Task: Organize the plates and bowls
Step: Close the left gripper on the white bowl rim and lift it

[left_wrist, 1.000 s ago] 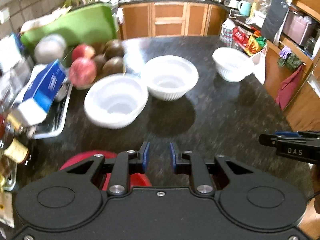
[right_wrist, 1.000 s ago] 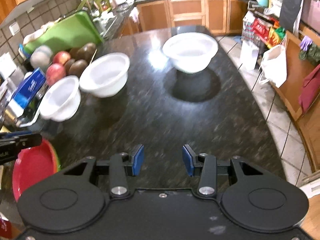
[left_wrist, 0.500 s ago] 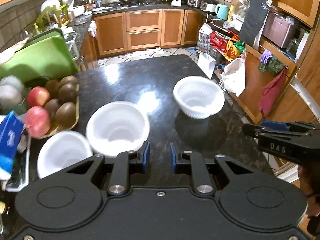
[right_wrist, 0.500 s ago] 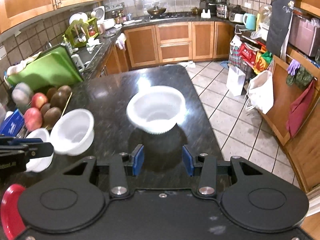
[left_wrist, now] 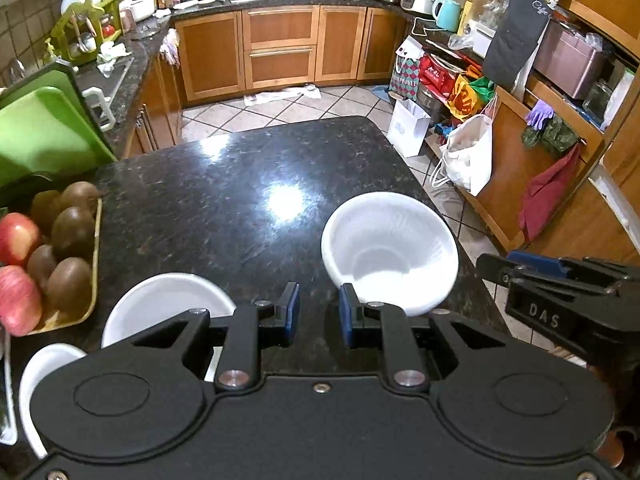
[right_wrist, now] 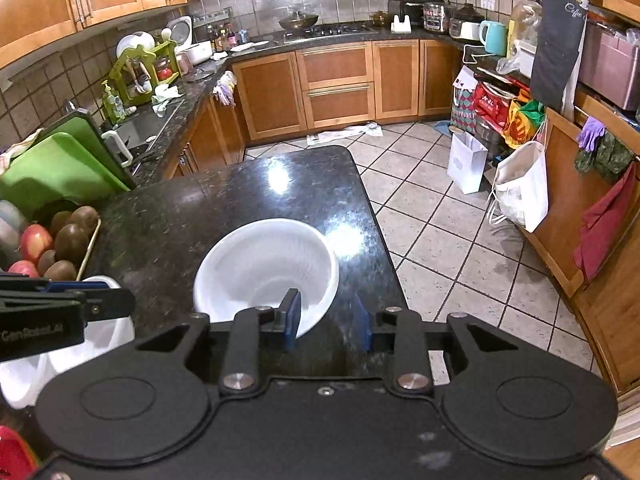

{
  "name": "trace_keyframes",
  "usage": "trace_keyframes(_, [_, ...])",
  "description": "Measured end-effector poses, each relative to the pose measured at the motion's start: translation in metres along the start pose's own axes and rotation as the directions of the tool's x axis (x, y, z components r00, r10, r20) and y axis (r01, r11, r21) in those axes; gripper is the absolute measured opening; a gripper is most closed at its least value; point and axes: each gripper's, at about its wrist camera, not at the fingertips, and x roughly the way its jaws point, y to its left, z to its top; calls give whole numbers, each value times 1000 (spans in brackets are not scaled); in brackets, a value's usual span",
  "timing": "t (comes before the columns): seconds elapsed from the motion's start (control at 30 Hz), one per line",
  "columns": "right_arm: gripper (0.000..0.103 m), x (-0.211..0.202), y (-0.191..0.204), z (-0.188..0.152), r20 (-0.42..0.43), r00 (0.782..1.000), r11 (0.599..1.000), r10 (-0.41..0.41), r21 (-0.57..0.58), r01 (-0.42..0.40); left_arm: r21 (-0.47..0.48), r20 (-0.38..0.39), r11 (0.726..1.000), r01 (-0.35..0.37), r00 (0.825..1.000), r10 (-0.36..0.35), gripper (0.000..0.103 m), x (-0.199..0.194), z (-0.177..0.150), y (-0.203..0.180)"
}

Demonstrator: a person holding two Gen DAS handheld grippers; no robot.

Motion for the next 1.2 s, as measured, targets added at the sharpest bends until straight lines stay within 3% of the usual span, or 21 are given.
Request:
trace_keyframes(0.33, [29,49,-2,13,-47,999,1000,7,-3,-7,-23,-56,1000,6,998,-7,27,41,14,1])
trace_keyframes(0.67, [28,70,-2,18,-79,997,1000,5,-20,-6,-52,-75,995,89,993,-93,27,53,21,7])
trace_keyframes(0.87, [28,74,-3,17,-90,996,1000,8,-12,-9,-37,-99,997,73,992,-76,27,64,23,5])
trace_keyframes(1.0, [22,79,-3,18,-100,995,1000,20,-11,-21,-40,-117,997,67,991,-71,27,71,24,5])
trace_keyframes(1.1, [16,80,-2,19,-102,995,1000,7,-27,-10,-42,-126,998,44,991,-49,17,76,26,2])
trace_keyframes(1.2, [14,79,-1,18,-99,995,999,-2,-40,-2,-45,-129,998,34,991,-40,15,77,26,2])
